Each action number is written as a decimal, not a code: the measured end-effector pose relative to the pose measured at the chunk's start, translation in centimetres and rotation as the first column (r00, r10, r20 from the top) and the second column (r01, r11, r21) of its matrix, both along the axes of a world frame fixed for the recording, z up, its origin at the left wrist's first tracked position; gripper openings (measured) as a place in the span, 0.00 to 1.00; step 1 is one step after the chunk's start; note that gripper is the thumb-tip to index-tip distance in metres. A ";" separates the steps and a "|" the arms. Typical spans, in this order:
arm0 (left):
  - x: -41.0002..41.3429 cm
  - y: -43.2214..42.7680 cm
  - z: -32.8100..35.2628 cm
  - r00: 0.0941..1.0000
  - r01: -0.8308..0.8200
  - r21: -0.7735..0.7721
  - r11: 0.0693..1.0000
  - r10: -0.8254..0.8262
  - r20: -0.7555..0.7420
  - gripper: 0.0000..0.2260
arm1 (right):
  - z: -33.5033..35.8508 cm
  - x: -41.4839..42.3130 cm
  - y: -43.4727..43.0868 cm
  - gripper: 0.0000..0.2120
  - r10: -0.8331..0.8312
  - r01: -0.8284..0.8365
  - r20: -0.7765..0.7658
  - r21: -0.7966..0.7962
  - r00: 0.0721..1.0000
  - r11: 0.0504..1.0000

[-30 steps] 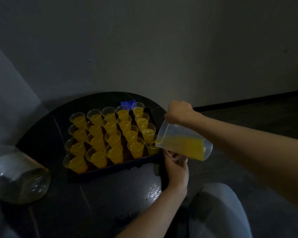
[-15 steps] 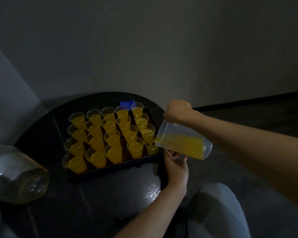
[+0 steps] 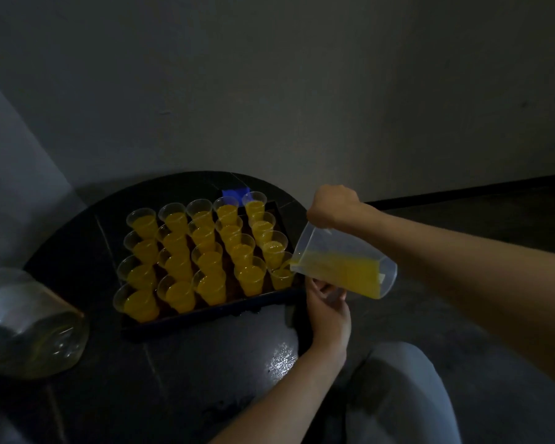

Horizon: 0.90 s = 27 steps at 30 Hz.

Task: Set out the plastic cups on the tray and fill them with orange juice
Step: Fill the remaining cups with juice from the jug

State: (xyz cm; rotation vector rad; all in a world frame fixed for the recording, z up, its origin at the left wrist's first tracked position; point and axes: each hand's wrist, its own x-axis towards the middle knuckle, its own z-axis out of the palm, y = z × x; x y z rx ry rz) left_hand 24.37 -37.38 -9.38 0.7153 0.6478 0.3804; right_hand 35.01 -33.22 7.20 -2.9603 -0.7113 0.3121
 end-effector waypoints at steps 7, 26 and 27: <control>-0.2 0.0 0.6 1.000 0.006 -0.024 1.000 -0.006 0.016 0.15 | 0.2 -0.1 0.2 0.12 0.001 -0.001 0.015 -0.022 1.000 1.000; 0.0 -0.1 1.4 0.996 -0.057 -0.204 0.977 0.070 0.058 0.10 | -0.1 -0.1 0.2 0.12 -0.005 0.005 0.005 0.009 1.000 1.000; 0.0 -0.1 1.4 0.996 -0.060 -0.204 0.977 0.073 0.058 0.11 | -0.1 -0.1 0.2 0.12 -0.007 0.007 0.001 0.012 1.000 1.000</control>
